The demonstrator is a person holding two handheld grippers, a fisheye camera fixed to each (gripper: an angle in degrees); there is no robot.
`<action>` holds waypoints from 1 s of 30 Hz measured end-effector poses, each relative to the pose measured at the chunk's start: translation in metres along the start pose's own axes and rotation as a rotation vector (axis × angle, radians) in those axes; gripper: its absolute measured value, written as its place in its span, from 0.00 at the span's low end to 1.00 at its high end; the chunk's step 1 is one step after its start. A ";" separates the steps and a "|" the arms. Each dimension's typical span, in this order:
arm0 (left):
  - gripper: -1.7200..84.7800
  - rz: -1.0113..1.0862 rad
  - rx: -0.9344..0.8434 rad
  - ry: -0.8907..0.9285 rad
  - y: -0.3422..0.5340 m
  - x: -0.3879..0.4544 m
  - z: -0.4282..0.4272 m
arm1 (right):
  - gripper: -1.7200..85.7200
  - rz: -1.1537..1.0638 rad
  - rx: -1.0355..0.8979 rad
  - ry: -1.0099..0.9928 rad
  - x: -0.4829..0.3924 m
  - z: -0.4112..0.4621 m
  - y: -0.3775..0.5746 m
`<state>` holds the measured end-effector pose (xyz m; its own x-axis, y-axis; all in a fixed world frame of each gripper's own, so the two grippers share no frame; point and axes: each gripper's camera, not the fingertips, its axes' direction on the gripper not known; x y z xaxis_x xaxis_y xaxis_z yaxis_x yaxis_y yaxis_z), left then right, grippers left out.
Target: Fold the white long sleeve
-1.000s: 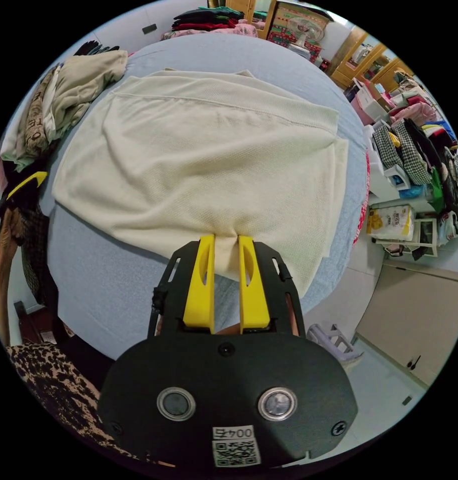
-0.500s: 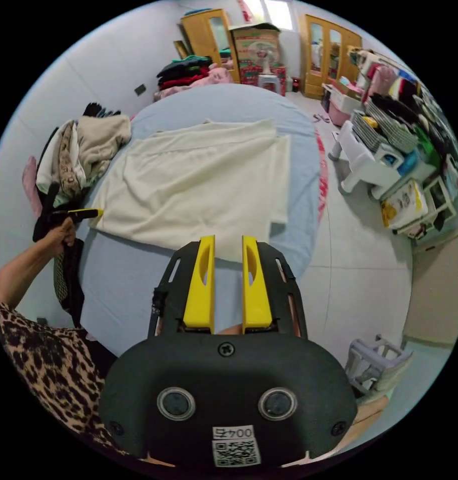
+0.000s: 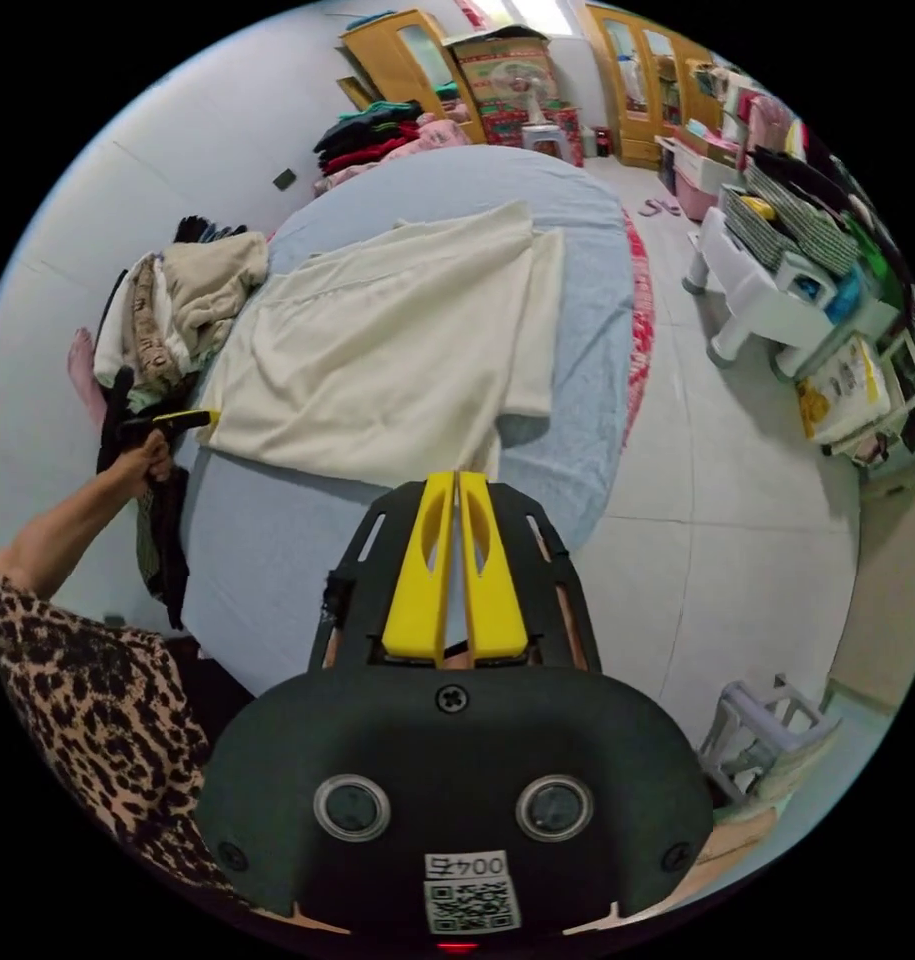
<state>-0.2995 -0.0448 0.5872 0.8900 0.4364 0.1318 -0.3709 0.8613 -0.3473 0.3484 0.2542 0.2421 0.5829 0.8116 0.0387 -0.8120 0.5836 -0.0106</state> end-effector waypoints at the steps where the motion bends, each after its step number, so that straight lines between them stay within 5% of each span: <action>1: 0.02 -0.003 -0.004 0.006 -0.002 -0.001 0.001 | 0.02 -0.014 -0.010 0.084 -0.001 -0.002 0.000; 3: 0.02 -0.003 -0.013 0.005 -0.005 0.000 0.002 | 0.02 0.006 -0.101 0.178 0.013 0.008 0.002; 5: 0.02 0.004 -0.023 -0.004 -0.008 0.002 0.004 | 0.02 0.065 -0.118 0.067 0.032 0.010 0.006; 11: 0.02 0.003 -0.027 -0.017 -0.014 0.005 0.008 | 0.06 0.123 -0.010 0.119 0.042 -0.032 -0.001; 19: 0.02 -0.035 -0.024 -0.034 -0.023 0.008 0.013 | 0.10 -0.063 0.165 0.016 0.002 -0.026 -0.104; 30: 0.02 -0.101 -0.057 -0.085 -0.041 0.013 0.020 | 0.11 -0.109 0.050 0.174 0.003 0.036 -0.223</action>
<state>-0.2776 -0.0692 0.6218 0.8955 0.3708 0.2461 -0.2626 0.8868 -0.3803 0.5302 0.1260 0.2810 0.6606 0.7383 -0.1362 -0.7417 0.6699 0.0342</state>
